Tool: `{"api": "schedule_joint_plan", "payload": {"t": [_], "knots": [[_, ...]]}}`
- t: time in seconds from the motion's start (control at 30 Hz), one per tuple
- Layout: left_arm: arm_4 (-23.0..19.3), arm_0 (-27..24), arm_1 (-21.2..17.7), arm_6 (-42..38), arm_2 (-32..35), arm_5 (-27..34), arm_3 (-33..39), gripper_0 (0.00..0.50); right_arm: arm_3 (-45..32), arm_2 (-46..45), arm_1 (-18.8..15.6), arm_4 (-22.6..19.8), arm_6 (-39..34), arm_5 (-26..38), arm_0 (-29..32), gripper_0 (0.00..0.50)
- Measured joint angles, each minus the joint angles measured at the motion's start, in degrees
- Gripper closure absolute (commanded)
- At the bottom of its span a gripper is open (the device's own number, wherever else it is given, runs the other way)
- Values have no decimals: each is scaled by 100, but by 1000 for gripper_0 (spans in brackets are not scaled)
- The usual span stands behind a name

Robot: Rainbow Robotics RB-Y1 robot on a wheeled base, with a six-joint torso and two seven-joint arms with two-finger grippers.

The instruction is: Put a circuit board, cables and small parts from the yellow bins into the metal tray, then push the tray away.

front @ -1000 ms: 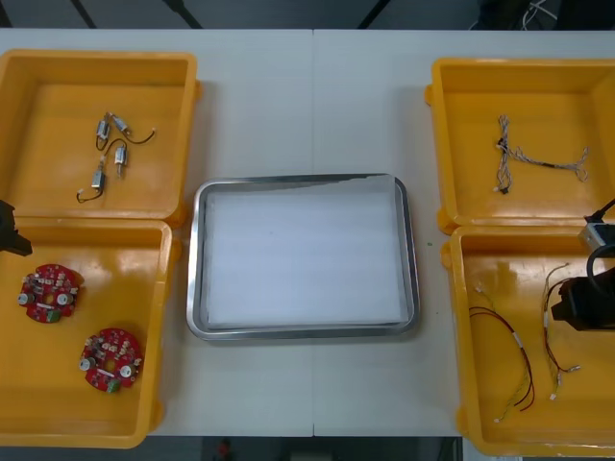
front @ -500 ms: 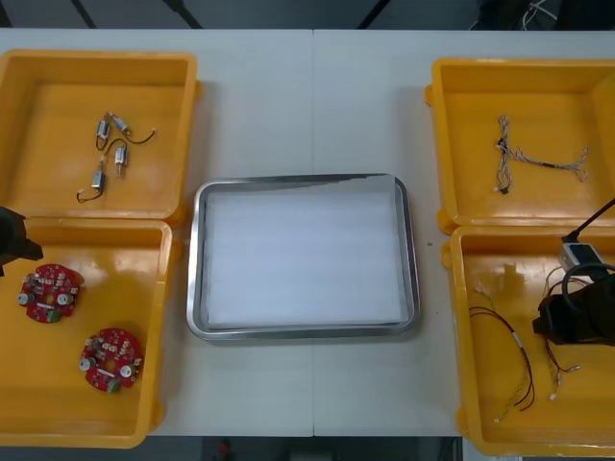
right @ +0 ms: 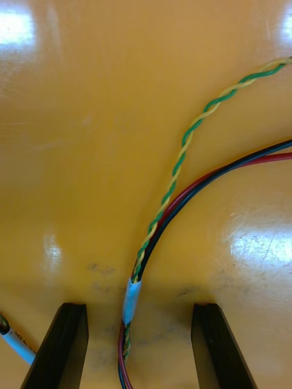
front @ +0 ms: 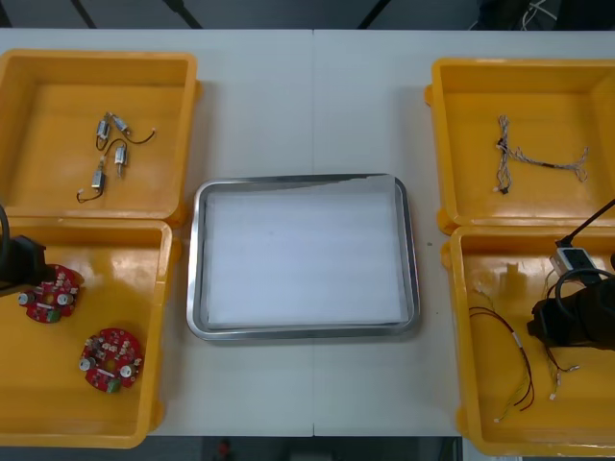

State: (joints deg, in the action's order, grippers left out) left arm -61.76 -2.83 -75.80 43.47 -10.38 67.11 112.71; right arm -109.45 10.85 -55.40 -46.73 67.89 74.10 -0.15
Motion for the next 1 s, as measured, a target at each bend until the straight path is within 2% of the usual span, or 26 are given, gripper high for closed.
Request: {"api": "schedule_joint_plan", "payload": {"t": [0.03,0.07,0.1,0.17,0.6,0.87,1.0], "knots": [[3,0,0,0,-46,-12,0,0,3,0,0,2,0,0,0,255],[3,0,2,0,-77,-13,0,0,7,0,0,6,0,0,0,318],[5,1,4,0,-100,-16,0,0,10,0,0,7,0,0,0,415],[18,1,11,0,-152,-75,0,0,12,0,0,8,0,0,0,500],[259,1,194,0,-501,-525,-11,0,-7,-10,-2,18,19,55,-2,500],[365,1,198,0,-820,-907,-112,0,-636,-394,-2,-33,28,1105,-1,500],[404,1,199,0,-913,-948,-159,0,-925,-743,-2,-287,30,1460,-1,500]]}}
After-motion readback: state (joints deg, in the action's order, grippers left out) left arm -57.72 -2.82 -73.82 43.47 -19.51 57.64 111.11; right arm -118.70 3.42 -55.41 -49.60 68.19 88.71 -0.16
